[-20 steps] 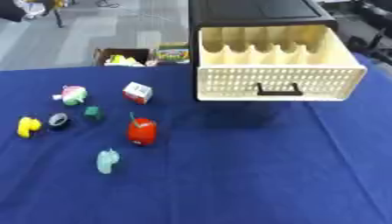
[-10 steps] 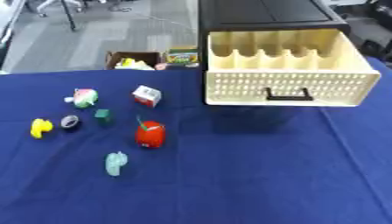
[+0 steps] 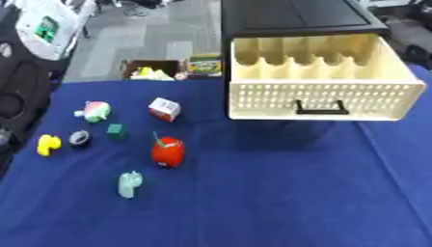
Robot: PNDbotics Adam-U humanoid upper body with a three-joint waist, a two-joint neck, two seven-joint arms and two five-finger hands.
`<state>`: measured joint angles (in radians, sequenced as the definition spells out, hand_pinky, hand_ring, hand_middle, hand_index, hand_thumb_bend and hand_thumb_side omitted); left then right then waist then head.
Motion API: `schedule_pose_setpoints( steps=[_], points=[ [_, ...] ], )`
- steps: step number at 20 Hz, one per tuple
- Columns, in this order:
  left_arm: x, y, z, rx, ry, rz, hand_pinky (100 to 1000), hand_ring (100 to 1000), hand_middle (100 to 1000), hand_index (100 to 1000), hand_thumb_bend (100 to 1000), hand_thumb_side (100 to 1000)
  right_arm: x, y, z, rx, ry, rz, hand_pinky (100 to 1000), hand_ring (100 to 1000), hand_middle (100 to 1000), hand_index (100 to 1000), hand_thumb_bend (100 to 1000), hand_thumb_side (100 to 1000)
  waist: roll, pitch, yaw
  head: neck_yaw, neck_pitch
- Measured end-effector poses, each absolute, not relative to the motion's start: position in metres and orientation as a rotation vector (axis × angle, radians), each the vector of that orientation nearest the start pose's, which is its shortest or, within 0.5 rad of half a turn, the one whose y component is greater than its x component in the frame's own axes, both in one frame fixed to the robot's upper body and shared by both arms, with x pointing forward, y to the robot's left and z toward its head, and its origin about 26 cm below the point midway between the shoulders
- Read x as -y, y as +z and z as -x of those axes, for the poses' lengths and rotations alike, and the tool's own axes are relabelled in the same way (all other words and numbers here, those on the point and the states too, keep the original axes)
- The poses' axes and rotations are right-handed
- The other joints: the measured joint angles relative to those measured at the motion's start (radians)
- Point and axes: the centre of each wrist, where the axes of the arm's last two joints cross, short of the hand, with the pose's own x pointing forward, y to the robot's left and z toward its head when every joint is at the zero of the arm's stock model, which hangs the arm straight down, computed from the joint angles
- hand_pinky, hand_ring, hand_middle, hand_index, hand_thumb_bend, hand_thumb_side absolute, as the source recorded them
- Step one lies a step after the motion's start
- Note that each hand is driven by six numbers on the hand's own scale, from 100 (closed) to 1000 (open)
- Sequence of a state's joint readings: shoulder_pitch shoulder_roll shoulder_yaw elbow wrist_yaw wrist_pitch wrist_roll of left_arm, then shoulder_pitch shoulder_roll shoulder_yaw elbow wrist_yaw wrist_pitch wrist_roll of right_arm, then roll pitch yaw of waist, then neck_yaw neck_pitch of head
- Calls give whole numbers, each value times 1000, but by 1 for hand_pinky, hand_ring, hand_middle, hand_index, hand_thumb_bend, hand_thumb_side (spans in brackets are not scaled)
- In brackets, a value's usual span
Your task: Pick up objects from table and place into drawer.
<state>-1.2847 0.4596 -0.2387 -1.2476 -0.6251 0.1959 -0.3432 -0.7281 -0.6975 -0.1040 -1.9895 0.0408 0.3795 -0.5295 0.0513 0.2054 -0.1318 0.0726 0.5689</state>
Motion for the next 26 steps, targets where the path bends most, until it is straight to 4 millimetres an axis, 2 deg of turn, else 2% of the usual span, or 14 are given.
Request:
schedule_pose_setpoints(
  steps=[4, 9, 23, 24, 26],
  points=[
    [-150, 400, -428, 1964, -1225, -942, 270, 393, 272, 354, 100, 222, 285, 377, -289, 2471, -148, 902, 494, 455, 408, 711, 340, 857, 5, 7, -16, 18, -9],
    [-133, 395, -431, 1972, -1282, -930, 273, 397, 272, 355, 100, 221, 282, 379, -289, 2481, -148, 885, 494, 455, 408, 710, 341, 854, 11, 12, -28, 33, -17],
    [-118, 384, -433, 2010, -1401, -878, 282, 405, 286, 372, 100, 221, 279, 378, -290, 2481, -154, 862, 493, 454, 407, 708, 343, 849, 19, 17, -37, 36, -21],
    [-118, 384, -434, 2010, -1404, -877, 366, 471, 397, 597, 100, 200, 279, 378, -290, 2481, -154, 862, 492, 455, 407, 708, 342, 848, 19, 17, -38, 36, -21],
    [-117, 383, -434, 2009, -1415, -876, 391, 499, 441, 731, 100, 189, 278, 379, -290, 2484, -156, 859, 492, 455, 407, 707, 343, 847, 20, 17, -42, 37, -21]
  ],
)
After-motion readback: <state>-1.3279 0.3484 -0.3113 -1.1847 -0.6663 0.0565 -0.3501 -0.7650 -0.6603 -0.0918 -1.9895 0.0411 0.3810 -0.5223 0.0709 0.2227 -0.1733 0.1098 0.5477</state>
